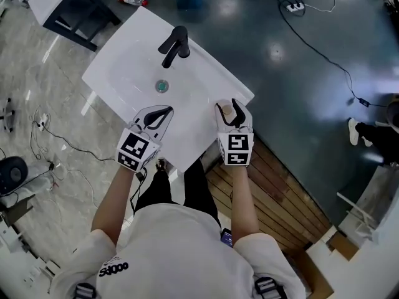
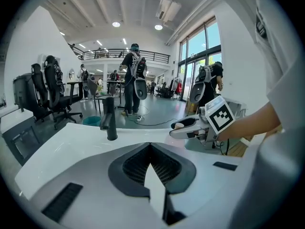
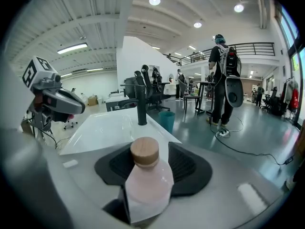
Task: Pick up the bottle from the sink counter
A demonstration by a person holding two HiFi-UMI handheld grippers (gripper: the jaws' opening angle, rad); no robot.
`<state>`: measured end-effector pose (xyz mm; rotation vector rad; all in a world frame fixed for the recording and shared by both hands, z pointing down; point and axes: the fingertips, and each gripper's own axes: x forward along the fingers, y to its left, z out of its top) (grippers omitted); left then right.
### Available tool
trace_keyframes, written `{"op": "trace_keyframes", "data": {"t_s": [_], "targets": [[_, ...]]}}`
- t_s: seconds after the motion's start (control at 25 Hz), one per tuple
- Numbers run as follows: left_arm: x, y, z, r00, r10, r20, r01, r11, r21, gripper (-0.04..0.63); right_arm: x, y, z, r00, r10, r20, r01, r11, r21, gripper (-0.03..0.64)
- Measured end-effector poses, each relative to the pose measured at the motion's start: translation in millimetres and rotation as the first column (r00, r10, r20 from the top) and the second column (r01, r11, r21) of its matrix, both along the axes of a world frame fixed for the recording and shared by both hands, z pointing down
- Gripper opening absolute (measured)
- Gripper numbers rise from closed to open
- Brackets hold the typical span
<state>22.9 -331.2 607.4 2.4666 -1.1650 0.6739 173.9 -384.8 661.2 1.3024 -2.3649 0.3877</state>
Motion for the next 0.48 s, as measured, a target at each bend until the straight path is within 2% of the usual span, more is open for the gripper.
{"op": "trace_keyframes", "data": {"t_s": [0.24,0.4,0.48], "targets": [[-4.5,4.0,6.7,1.000,-0.023,0.008,0.023,1.000,-0.013,0.003,-5.3,-5.0,6.7,0.999,-0.023,0.029,0.021,0.999,0.041,0.210],[-7.2,6.0,9.3,0.999,-0.030,0.010,0.030,0.999,-0.021,0.003,-13.9,-5.9,-2.6,0.999,-0.033,0.020,0.031,0.994,0.100,0.142],[-6.8,8.1,8.2,1.000,-0.028,0.009,0.028,0.999,-0.016,0.003,-15.0,-6.1,-4.3,1.000,-0.023,0.008,0.022,0.993,0.118,0.132]]}}
